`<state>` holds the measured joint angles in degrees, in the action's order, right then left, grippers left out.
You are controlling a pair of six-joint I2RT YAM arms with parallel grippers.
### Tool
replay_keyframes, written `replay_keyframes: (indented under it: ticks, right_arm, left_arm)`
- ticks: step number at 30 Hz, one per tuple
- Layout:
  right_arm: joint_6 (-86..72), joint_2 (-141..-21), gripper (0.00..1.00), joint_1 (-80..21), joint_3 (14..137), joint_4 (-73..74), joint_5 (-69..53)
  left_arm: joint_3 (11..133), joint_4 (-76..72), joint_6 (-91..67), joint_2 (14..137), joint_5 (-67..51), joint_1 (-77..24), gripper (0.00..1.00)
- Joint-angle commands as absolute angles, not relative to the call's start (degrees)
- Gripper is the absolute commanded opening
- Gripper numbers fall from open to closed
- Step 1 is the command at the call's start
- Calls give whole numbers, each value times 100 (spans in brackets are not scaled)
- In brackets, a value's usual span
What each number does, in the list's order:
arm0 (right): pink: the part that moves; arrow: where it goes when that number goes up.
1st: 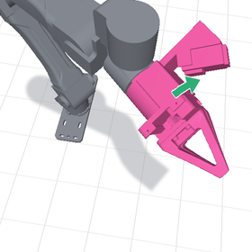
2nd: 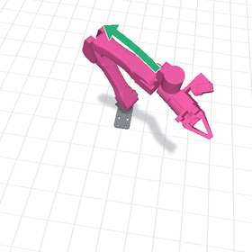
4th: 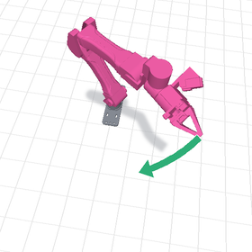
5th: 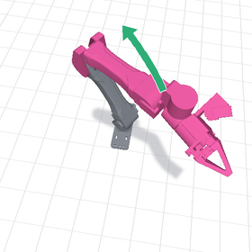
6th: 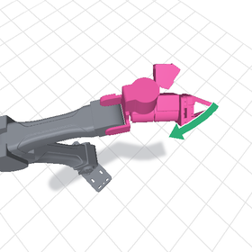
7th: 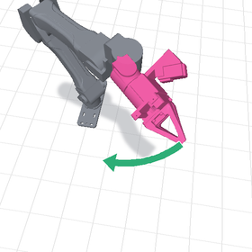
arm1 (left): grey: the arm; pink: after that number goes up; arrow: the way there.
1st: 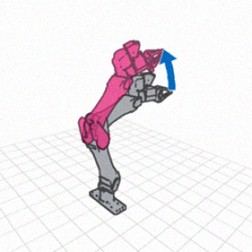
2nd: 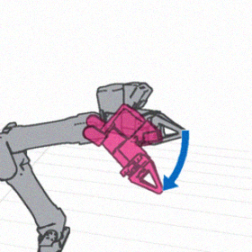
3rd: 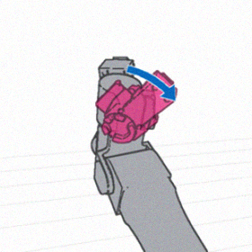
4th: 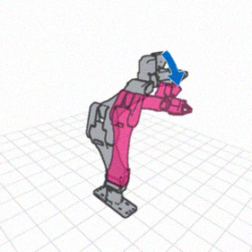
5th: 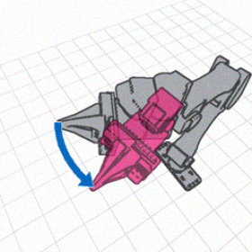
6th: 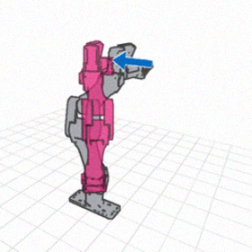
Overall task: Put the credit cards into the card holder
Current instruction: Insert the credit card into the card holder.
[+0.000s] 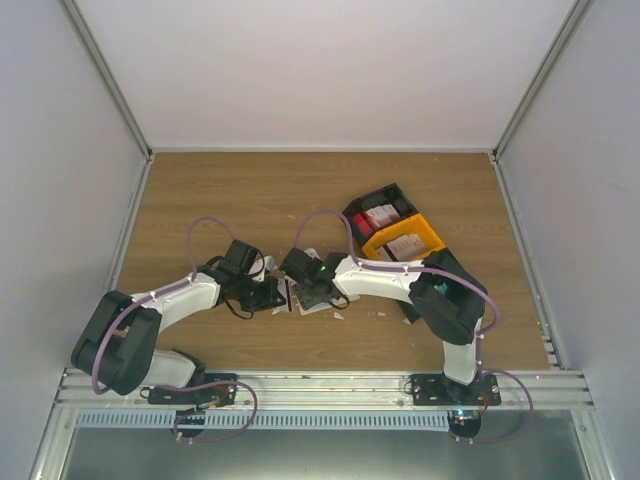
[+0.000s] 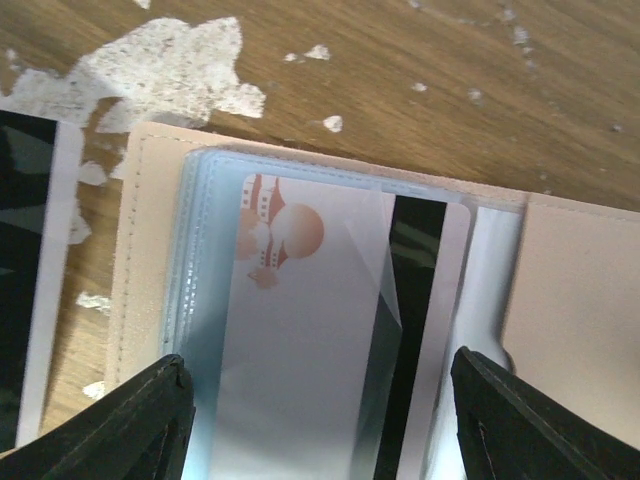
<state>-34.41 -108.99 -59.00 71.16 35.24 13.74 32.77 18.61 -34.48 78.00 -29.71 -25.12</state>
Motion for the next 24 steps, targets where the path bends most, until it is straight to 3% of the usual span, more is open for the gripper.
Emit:
replay_keyframes:
  ticks: [1,12,24]
  right_arm:
    - [-3549,-11004,71,-5992,7347,3979,1992]
    - [-3815,-10901,65,-6005,7347,4065,2079]
    - [-4222,-10391,38,-5502,6627,3774,2001]
  left_arm:
    - [3199,1665,-3445,7844,-2968,-2546,0]
    - [3231,1650,-3428,7730,-3039,-2543,0]
    - [3263,1330,-3582,7460,-3513,-2557,0]
